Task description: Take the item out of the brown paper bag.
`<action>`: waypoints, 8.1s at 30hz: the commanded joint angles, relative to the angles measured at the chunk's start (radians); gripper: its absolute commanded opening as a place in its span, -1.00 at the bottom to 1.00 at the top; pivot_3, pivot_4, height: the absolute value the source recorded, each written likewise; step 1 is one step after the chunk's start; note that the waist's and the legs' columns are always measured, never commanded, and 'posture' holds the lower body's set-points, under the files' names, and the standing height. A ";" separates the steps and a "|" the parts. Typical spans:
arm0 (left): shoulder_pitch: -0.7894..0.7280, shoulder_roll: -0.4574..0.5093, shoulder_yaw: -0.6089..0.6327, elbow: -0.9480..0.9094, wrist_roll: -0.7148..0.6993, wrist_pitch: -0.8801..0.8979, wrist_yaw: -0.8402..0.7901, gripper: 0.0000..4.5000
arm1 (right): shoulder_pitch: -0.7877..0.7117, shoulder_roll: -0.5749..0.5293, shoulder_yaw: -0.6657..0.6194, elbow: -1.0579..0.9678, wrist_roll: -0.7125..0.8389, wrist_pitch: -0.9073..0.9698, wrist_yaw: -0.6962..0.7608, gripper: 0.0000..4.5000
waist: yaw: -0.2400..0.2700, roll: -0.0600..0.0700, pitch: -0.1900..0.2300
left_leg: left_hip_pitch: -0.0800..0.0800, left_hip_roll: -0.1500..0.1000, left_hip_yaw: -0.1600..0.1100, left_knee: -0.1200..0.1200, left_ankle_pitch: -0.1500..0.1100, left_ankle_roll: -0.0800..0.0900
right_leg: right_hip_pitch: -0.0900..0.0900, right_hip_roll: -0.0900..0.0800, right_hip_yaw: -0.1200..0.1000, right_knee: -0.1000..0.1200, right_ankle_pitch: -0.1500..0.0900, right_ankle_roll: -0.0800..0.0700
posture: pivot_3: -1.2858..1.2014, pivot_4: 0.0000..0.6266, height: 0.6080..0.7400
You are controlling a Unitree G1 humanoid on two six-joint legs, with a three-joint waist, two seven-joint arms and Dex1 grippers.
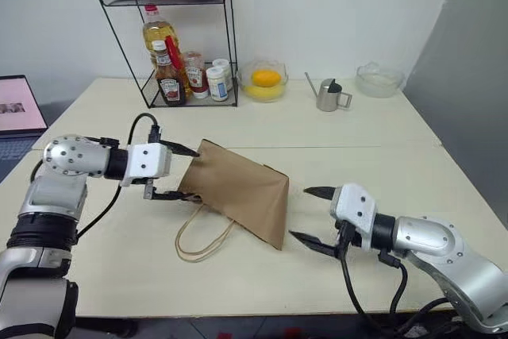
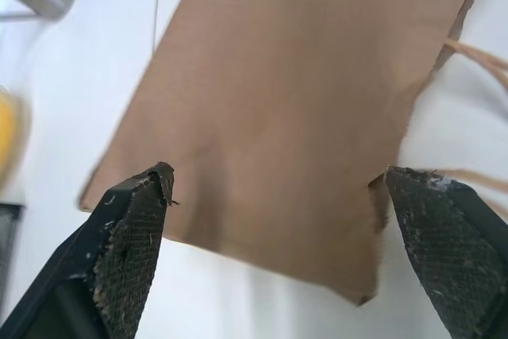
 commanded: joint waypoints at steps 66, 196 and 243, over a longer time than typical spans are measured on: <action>-0.093 0.105 -0.349 0.172 -0.251 -0.534 -0.117 1.00 | 0.034 0.057 0.004 0.064 -0.064 -0.097 0.032 0.99 | 0.006 0.000 0.000 | 0.001 0.001 -0.002 0.002 0.000 0.000 | 0.005 0.000 -0.003 -0.001 0.000 0.000 | 0.03 -0.52 1.00; -0.364 -0.295 -0.055 0.132 0.018 0.633 0.358 -1.00 | -0.324 0.352 0.495 0.849 -1.097 -0.862 -0.014 -0.98 | 0.005 -0.001 0.000 | 0.009 0.000 -0.002 0.002 0.000 0.000 | 0.011 -0.001 -0.003 0.000 -0.001 0.001 | 0.03 -0.52 1.00; -0.466 -0.380 0.016 0.053 -0.037 0.793 0.480 -1.00 | -0.590 0.446 0.335 0.568 -0.667 0.041 0.028 0.87 | 0.010 -0.001 0.003 | 0.012 -0.003 0.005 -0.002 0.000 0.000 | 0.023 -0.007 -0.007 -0.015 -0.003 0.004 | 0.03 -0.52 1.00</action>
